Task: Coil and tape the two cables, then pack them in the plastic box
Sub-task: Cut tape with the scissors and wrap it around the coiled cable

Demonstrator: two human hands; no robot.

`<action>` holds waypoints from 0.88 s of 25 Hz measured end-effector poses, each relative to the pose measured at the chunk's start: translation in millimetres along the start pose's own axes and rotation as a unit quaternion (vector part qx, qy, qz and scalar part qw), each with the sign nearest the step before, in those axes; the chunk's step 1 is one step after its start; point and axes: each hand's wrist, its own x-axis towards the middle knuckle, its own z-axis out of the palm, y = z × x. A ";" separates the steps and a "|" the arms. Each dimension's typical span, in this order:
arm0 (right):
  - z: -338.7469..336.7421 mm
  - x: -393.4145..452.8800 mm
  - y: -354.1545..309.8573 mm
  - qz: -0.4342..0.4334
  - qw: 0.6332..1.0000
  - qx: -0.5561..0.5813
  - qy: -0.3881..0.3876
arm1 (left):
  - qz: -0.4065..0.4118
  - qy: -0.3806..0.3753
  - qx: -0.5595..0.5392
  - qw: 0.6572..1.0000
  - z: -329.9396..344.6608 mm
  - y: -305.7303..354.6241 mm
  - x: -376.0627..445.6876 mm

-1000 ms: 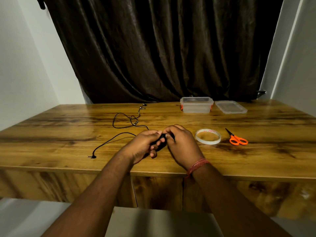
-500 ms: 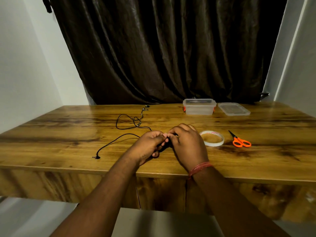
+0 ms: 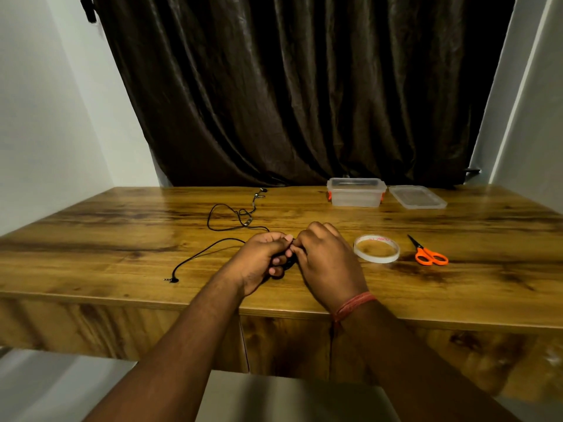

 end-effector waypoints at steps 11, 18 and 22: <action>4.6 3.2 14.3 -0.028 0.979 0.189 -0.068 | 0.009 0.013 -0.033 0.999 -7.6 1.1 0.3; 0.0 10.8 22.2 0.131 0.870 0.460 -0.121 | -0.006 -0.040 -0.024 0.999 -7.5 2.8 -2.0; -2.2 11.2 21.9 0.137 0.874 0.453 -0.107 | 0.002 -0.030 -0.003 1.000 -4.6 2.8 -3.4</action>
